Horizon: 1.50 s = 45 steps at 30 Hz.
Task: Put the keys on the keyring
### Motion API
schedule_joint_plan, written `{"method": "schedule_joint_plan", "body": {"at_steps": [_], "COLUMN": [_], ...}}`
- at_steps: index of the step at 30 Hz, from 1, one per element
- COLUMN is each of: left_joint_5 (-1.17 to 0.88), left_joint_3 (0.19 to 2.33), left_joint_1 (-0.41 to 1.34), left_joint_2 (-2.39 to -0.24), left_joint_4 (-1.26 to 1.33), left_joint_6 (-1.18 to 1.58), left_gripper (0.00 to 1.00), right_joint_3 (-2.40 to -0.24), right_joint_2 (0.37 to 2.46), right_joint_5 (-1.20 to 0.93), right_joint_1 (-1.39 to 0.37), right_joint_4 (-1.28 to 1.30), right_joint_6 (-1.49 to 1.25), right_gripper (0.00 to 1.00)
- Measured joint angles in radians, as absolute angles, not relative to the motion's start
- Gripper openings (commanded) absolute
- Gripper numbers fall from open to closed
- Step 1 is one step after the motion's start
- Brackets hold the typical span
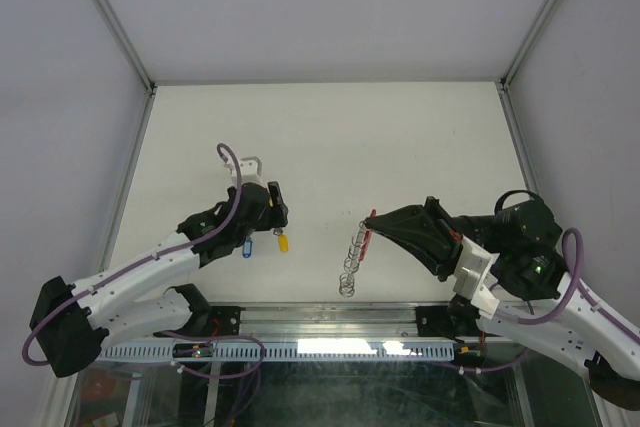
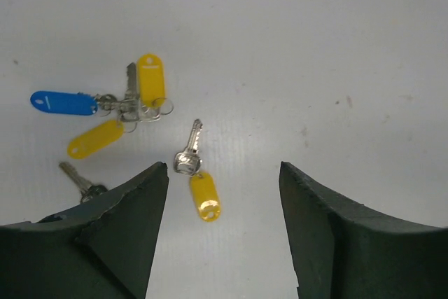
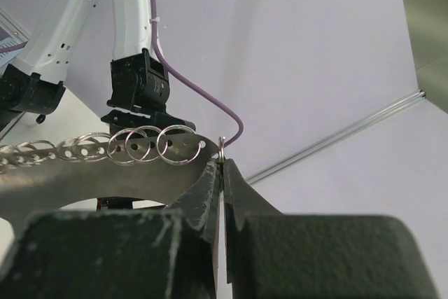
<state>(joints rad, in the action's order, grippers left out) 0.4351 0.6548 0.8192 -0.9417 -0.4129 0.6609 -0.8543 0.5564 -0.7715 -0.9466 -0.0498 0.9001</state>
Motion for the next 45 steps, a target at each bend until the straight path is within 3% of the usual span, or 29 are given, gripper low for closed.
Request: {"method": "schedule_joint_plan", "body": {"at_steps": [20,29,45], "left_joint_5": [0.624,0.624,0.676], "left_joint_3": [0.787,0.784,0.749], "left_joint_1": [0.819,0.877,0.963], "left_joint_2": [-1.295,-1.316,-1.377], "left_joint_4": [-0.532,-0.535,-0.606], "left_joint_6": [0.757,0.857,1.073], "left_gripper": [0.46,0.49,0.37], "right_joint_3": [-0.854,-0.860,-0.860], "right_joint_2": [0.573,0.606,0.605], "right_joint_5": [-0.591,-0.505,-0.474], "right_joint_1": [-0.947,-0.947,-0.947], "right_joint_4": [0.155,0.260,0.292], "right_joint_6": [0.788,0.676,0.616], "right_gripper": [0.00,0.00,0.00]}}
